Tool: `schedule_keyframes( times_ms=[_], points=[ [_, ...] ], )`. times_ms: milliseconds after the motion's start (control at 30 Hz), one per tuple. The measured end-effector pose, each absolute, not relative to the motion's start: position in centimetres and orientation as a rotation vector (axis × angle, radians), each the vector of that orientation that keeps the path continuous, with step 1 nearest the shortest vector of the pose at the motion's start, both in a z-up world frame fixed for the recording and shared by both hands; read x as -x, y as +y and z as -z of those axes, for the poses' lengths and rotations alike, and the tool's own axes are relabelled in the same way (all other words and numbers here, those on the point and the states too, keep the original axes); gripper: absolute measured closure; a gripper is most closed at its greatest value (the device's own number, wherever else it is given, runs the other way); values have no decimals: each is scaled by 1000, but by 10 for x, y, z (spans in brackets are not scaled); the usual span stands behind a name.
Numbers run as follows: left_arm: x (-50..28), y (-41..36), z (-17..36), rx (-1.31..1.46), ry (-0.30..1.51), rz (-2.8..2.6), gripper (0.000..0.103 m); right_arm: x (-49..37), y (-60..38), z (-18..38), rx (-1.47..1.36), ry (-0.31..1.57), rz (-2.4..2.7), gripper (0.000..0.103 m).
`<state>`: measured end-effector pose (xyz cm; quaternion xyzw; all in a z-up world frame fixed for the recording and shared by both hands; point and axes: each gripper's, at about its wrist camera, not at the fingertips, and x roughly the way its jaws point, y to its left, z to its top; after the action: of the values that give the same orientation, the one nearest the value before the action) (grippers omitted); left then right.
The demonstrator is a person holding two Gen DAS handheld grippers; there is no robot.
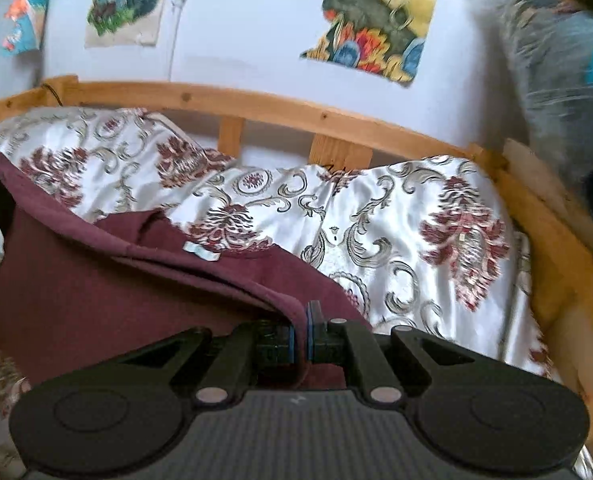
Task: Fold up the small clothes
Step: 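Lay the held hem over the collar with both tools and open them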
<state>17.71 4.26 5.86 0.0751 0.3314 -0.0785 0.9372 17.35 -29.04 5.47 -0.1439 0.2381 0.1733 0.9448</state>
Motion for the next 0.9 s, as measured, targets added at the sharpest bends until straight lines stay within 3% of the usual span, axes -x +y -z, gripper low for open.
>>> schedule_keyframes(
  times_ms=[467, 567, 633, 667, 800, 900],
  points=[
    [-294, 50, 7, -113, 856, 37, 93, -285, -262, 5, 335, 594, -320, 92],
    [-305, 52, 21, -94, 907, -20, 85, -295, -264, 14, 291, 619, -306, 80],
    [-305, 61, 25, -18, 935, -53, 75, -295, -269, 18, 261, 615, -286, 58],
    [-303, 68, 25, 35, 939, -63, 71, -294, -274, 19, 236, 606, -279, 54],
    [-288, 86, 23, 133, 915, -93, 39, -291, -293, 22, 137, 597, -277, 28],
    [-271, 94, 15, 134, 886, -97, 27, -281, -303, 18, 84, 569, -280, 7]
  ],
)
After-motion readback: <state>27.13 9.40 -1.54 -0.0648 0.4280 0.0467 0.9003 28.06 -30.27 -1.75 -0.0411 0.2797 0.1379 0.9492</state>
